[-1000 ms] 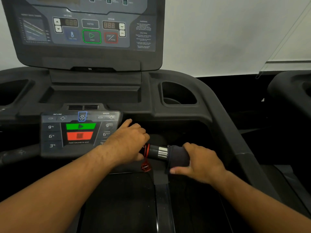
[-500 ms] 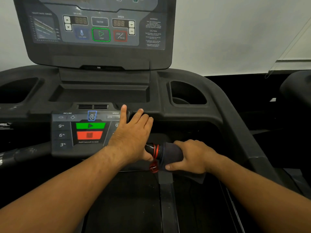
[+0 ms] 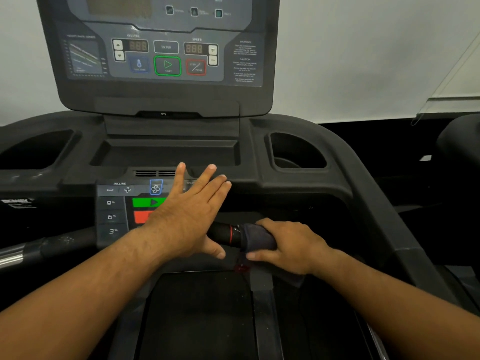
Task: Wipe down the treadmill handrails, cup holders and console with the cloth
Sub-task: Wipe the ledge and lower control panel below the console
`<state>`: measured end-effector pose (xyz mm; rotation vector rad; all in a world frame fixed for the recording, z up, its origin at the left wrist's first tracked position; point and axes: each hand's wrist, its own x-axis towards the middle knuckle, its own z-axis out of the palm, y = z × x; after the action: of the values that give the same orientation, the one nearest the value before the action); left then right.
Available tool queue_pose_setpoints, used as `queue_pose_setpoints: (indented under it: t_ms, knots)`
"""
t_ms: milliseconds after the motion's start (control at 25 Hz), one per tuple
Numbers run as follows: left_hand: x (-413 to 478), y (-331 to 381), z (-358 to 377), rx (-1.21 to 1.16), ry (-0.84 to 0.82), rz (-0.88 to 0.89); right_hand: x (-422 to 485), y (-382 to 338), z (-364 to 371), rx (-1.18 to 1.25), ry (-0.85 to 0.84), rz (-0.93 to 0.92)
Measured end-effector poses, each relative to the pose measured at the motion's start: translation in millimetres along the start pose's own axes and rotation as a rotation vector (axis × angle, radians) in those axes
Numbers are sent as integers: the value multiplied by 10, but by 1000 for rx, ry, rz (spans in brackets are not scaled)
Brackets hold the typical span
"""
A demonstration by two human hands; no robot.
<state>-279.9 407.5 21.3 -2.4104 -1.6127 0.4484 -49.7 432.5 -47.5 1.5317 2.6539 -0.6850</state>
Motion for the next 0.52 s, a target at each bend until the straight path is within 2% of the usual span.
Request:
queue_pose_setpoints:
  t_ms: [200,280,440,520]
  knots:
    - [-110,-172,9,2,-13,-37,295,-295,-36,41,-95,-27]
    - [-111,-213,13,-3,-9,-45,275,-361,12,-31,-22,-93]
    - [-75,-197,-35,7,-41,-33,115,-355,240,-269,336,-329]
    - [-68,-194,-61,10,-40,-27,124,-381,192,-224,256,-302]
